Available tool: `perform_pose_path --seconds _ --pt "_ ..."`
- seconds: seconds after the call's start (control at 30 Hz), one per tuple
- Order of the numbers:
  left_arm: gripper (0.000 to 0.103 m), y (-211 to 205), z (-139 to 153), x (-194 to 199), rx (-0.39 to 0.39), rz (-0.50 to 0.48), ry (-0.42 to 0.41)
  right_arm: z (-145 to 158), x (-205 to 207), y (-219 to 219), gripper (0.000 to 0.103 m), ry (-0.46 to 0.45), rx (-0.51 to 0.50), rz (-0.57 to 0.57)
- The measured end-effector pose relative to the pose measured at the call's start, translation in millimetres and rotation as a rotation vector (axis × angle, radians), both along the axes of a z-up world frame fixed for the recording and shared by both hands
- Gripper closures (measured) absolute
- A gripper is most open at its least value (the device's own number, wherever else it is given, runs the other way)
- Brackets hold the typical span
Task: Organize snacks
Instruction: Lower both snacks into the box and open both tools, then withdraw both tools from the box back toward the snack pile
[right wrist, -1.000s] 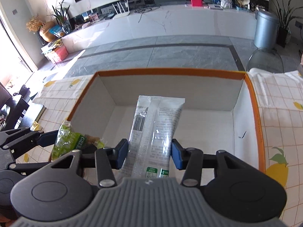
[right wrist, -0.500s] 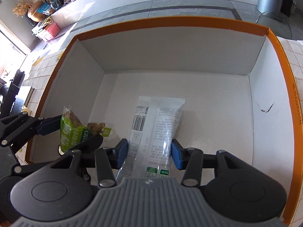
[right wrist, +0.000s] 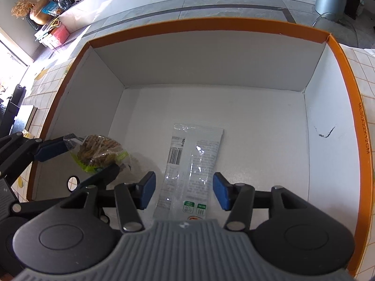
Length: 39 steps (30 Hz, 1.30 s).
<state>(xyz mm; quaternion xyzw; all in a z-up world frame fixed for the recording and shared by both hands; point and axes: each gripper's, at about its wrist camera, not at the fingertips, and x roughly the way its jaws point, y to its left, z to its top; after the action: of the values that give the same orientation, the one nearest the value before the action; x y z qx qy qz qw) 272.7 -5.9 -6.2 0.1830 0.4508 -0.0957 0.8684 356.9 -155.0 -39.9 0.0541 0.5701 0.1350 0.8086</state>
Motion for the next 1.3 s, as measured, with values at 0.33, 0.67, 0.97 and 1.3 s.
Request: perform_pose_path --seconds 0.33,0.67,0.97,1.3 --pt "0.026 -11.1 25.3 -28.9 0.04 -0.024 -0.118 31.4 -15.1 -11.8 0.043 -0.087 -0.034 -0.031" --pt "0.025 -12.3 57.4 -66.3 0.023 0.019 -0.225 83.8 -60.9 -29.1 0.039 -0.271 -0.066 -0.03" --pt "0.022 -0.2 83.9 -116.3 -0.014 0.119 -0.352 111.2 -143.9 -43.2 0.032 -0.465 -0.086 -0.019" --pt "0.02 6.4 77.6 -172.0 -0.162 0.146 -0.389 102.0 -242.6 -52.3 0.027 -0.58 -0.042 -0.046"
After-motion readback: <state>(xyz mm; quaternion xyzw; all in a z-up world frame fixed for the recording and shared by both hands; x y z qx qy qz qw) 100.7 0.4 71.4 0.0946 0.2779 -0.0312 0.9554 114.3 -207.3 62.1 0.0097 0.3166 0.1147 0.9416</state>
